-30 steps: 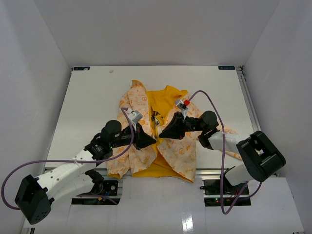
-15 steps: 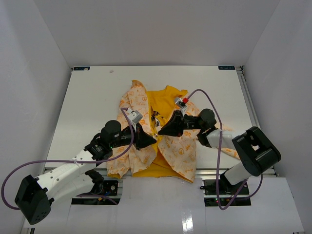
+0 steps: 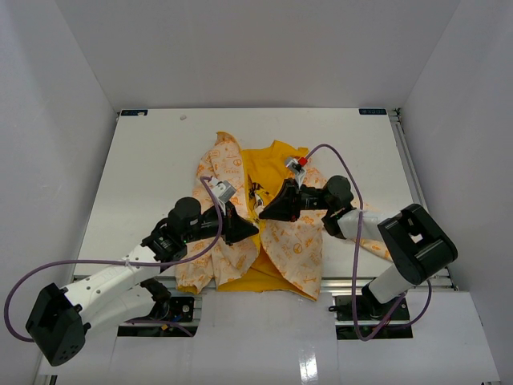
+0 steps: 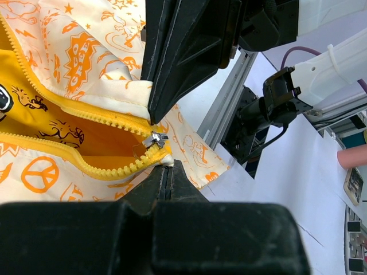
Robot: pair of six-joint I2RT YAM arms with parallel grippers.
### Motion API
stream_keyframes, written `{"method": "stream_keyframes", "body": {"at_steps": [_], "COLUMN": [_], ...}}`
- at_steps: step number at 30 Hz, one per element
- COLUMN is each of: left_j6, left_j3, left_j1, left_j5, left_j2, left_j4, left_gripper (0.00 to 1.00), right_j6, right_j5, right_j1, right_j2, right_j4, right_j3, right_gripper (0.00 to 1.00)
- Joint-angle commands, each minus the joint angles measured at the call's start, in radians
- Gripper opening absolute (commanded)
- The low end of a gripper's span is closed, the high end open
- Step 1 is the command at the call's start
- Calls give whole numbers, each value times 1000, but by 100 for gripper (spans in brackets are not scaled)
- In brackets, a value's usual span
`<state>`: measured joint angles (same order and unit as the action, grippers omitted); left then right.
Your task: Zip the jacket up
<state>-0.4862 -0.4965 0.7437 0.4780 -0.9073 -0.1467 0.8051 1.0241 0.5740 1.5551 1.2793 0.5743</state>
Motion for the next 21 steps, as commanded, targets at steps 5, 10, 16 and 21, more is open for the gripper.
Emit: {"method": "stream_keyframes", "body": {"at_steps": [5, 10, 16, 21], "left_j6": [-11, -12, -10, -8], "left_j3": [27, 33, 32, 31], "left_j1": [25, 25, 25, 25], "left_j5": [-48, -58, -58, -58], "left_j2": [42, 48, 51, 50], "left_j4": [55, 55, 53, 50], "left_gripper": [0, 0, 0, 0], "right_j6": [-103, -177, -290, -399], "right_j5": [-125, -202, -409, -622], "right_j1": [-13, -16, -22, -9], "right_j2": [-85, -176, -315, -491], "right_j4": [53, -123, -435, -736], "right_j3": [-34, -86, -115, -59], "right_gripper": [23, 40, 46, 38]}}
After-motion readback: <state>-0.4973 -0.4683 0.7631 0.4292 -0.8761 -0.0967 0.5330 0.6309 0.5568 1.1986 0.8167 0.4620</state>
